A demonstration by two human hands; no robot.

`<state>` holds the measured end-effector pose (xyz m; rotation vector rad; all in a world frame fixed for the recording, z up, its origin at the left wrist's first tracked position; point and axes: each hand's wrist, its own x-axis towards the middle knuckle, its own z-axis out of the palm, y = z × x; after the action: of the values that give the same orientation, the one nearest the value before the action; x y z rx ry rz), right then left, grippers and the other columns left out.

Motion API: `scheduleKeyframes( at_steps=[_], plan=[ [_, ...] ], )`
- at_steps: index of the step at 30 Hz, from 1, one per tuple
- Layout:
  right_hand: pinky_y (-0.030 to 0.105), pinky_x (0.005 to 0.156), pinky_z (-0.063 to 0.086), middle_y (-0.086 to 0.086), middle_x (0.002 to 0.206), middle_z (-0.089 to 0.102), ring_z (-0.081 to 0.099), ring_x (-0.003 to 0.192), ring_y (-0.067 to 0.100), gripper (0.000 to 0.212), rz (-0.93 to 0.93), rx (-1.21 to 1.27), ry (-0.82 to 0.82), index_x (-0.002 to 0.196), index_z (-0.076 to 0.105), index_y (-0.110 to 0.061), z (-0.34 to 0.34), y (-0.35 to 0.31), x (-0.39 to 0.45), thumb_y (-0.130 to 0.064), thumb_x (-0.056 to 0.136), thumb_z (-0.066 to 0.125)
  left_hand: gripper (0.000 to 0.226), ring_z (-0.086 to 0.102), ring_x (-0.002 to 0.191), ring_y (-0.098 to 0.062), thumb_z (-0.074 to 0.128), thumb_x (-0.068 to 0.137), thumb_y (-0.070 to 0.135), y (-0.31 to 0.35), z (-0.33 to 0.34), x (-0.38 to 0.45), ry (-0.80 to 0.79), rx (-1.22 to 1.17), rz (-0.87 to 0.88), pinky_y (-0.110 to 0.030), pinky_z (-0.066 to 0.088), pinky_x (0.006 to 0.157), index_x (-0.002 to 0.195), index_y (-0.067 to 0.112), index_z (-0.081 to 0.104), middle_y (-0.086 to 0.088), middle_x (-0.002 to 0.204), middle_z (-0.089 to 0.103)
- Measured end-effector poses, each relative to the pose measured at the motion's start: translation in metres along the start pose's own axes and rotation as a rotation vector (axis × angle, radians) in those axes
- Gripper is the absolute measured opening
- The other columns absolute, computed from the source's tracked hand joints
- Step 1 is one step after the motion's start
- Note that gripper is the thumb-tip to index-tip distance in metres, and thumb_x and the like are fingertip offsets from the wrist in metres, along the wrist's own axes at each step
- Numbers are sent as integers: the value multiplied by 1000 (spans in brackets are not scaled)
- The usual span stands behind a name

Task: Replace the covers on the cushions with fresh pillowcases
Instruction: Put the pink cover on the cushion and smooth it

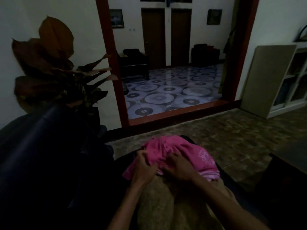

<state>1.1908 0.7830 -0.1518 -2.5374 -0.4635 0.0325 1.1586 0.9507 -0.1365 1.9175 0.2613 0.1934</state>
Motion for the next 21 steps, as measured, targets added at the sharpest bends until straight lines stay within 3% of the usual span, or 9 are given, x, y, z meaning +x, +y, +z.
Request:
scheduleKeyframes(
  at_steps=[2,4,6,8,11,14,16,18,21],
  plan=[
    [36,87,44,2,127,53,60,106,30,46,-61,-126,79,123,60,-19,12,13,-6,-51,90,57,46,63,77,-20,56,91,-7,-18,-11,18,61,-247,-146,-29,55,61,124,13,31,-16,111,62],
    [39,76,46,3,116,55,63,93,32,33,-72,-95,137,107,60,-17,19,20,-7,-45,90,53,53,64,91,-28,63,91,4,-36,-17,34,131,-246,-243,-45,57,81,135,11,33,-13,115,64],
    [42,79,49,5,119,58,63,97,33,31,-60,-102,153,108,60,-16,24,23,-8,-40,90,52,50,65,103,-26,69,87,24,-49,-15,33,102,-28,-265,-37,53,92,131,8,52,-14,119,67],
    [36,93,48,7,128,62,63,110,28,32,-65,-64,203,119,61,-12,22,24,-9,-33,95,57,24,62,105,-20,59,97,24,-52,-10,22,9,6,-261,-20,48,78,118,14,65,-4,113,69],
    [31,109,36,-2,146,52,49,129,14,38,-56,51,250,138,58,-16,-1,20,-14,-32,104,52,8,63,90,-17,60,97,13,-49,-8,22,6,-72,-175,-11,44,61,100,16,67,-4,100,70],
    [37,98,47,13,124,67,62,117,31,38,-18,151,219,116,71,-10,-35,16,-7,-33,103,44,7,68,88,-20,74,86,18,-39,-4,30,-31,-46,-56,-18,48,69,89,22,70,-2,90,72],
    [19,78,45,6,101,69,66,94,21,36,90,287,273,94,76,-10,-63,7,-7,-41,98,56,26,68,94,-19,74,70,40,-31,3,30,-76,-6,44,-24,52,81,90,24,72,0,96,72],
    [8,76,42,-2,105,68,62,88,-4,21,43,361,403,96,80,-14,-85,5,-4,-33,92,73,54,61,104,-13,65,59,49,-20,9,27,-90,19,130,-24,47,94,101,18,72,3,112,62],
    [15,77,48,-7,104,71,65,90,1,20,-21,482,397,103,74,-18,-113,-9,-6,-32,88,76,72,50,125,-4,66,65,45,-4,17,22,-167,37,187,-24,42,108,130,14,64,12,139,50]
  ],
)
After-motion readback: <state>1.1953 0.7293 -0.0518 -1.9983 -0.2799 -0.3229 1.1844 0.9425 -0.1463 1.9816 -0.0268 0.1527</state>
